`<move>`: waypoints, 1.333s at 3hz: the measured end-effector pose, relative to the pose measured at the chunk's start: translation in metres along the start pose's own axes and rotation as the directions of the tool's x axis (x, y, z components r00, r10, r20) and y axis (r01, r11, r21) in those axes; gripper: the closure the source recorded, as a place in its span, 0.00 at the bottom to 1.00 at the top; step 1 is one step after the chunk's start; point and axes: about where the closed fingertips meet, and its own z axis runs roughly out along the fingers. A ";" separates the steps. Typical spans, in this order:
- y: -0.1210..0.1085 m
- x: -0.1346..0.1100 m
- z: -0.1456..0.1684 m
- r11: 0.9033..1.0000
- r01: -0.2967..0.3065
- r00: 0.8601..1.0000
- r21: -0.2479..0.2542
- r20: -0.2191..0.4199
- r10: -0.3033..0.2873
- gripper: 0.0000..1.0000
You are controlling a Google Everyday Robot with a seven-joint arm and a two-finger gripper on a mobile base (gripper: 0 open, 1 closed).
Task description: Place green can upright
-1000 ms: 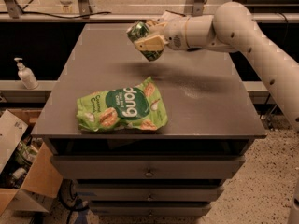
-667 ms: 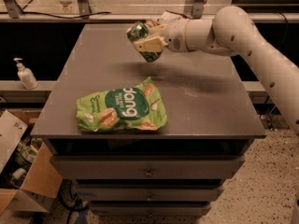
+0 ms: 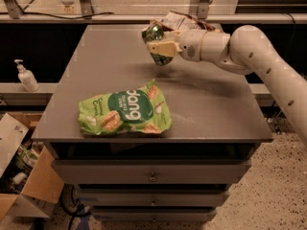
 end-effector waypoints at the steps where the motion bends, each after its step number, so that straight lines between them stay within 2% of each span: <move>1: -0.010 0.004 -0.008 1.000 -0.009 0.999 0.003 0.048 0.008 1.00; 2: -0.021 0.015 -0.014 1.000 -0.018 0.996 0.001 0.085 0.018 1.00; 3: -0.028 0.027 -0.016 1.000 -0.013 0.996 -0.019 0.087 0.015 1.00; 4: -0.033 0.036 -0.017 0.999 0.006 0.999 -0.050 0.051 -0.003 1.00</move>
Offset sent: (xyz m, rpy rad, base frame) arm 0.0173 -0.0456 -0.0282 0.1285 -0.0408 -0.0163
